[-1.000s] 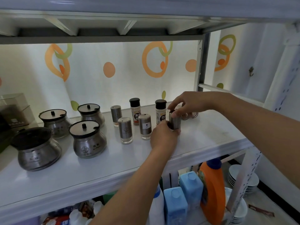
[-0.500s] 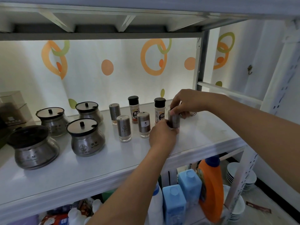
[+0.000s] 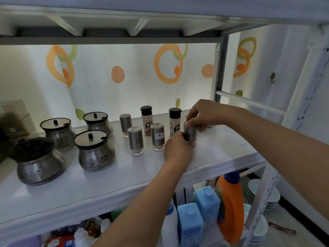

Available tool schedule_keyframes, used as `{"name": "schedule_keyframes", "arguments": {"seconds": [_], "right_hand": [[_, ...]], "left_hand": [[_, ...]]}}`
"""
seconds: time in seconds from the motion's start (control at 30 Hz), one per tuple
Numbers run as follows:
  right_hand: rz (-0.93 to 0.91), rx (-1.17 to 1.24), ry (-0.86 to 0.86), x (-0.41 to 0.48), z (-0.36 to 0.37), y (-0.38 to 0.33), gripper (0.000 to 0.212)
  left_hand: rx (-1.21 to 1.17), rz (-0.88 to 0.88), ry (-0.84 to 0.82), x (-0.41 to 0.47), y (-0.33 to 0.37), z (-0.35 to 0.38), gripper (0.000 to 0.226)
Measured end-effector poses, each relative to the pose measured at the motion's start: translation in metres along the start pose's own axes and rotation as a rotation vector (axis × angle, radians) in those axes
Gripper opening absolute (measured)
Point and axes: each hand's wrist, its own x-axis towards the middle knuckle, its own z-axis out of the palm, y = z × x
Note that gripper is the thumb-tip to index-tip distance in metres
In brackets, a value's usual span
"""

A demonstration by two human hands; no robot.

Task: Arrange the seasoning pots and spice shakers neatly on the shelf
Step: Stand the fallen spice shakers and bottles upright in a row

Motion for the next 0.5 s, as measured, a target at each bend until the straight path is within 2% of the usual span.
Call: {"name": "schedule_keyframes", "arguments": {"seconds": [0.17,0.33,0.43,0.5], "right_hand": [[0.010,-0.044,-0.028,0.001,-0.007,-0.003,0.028],[0.044,0.025,0.114,0.009,-0.038,0.001,0.023],[0.136,0.123,0.169,0.024,-0.055,0.007,0.021],[0.246,0.172,0.125,0.036,-0.055,0.008,0.023]], "left_hand": [[-0.008,-0.021,-0.034,-0.003,0.010,-0.009,0.032],[0.053,0.077,0.015,-0.016,0.046,-0.043,0.046],[-0.077,0.178,0.015,-0.003,0.081,-0.085,0.051],[-0.120,0.188,0.013,0.027,0.099,-0.109,0.041]]}}
